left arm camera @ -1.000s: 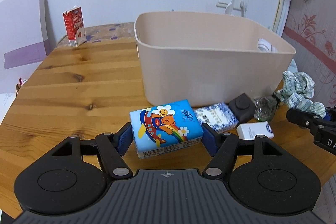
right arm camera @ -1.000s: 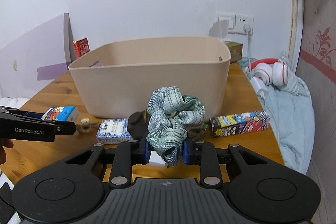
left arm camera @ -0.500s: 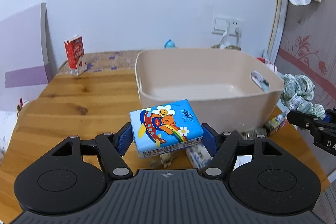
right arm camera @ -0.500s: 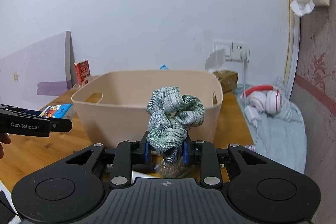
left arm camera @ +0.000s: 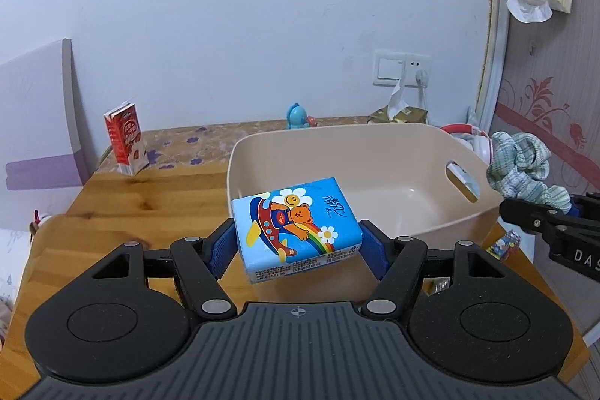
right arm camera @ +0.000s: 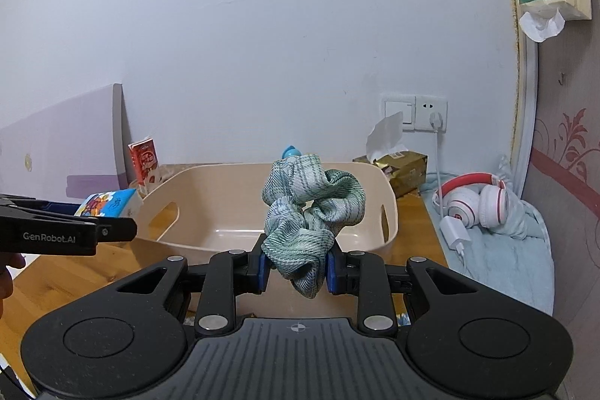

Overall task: Organize objects
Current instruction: 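Carry the tissue pack and cloth over the basket and release both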

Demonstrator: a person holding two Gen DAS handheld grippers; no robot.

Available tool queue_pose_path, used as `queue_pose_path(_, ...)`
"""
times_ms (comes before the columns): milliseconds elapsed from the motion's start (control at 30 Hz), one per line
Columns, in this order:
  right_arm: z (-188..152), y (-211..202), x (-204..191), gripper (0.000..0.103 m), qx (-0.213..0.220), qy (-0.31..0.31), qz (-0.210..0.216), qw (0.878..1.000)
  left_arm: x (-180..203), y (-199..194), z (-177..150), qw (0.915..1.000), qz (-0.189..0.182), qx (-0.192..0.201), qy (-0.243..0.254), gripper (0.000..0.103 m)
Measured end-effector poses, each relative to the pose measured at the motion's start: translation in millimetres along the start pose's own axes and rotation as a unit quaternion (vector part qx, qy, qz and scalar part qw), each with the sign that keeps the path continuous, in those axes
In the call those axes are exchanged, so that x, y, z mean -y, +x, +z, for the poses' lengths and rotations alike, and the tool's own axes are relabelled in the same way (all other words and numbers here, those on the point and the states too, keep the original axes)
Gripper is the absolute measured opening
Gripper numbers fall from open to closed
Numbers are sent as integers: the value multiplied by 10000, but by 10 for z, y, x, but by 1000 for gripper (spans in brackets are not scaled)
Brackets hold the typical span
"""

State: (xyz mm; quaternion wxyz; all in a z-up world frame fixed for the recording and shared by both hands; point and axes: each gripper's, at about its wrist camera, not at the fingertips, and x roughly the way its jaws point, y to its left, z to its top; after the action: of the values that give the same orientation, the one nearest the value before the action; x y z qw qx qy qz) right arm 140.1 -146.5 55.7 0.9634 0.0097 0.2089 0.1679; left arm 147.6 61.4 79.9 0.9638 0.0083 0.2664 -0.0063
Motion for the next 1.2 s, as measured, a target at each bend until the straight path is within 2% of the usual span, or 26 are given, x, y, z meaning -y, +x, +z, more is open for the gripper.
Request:
queue_pose_path(467, 186, 386, 104, 27, -95, -45, -100, 9999, 173, 634, 256, 9993, 13, -352, 143, 70)
queue_pose_path(667, 231, 580, 160, 27, -310, -183, -128, 9993, 250, 906, 278, 9973, 53, -673, 293, 70)
queue_pose_path(867, 231, 751, 151, 27, -573, -363, -113, 9976, 260, 1190, 244, 9920, 1, -1224, 295, 70)
queue_pose_path(1133, 162, 915, 94, 28, -959, -461, -2, 9943, 248, 1264, 219, 9902, 65, -1372, 270, 71)
queue_pose_path(1200, 148, 912, 80, 32, -960, -466, -14, 9943, 241, 1256, 216, 9903, 56, -1363, 249, 72)
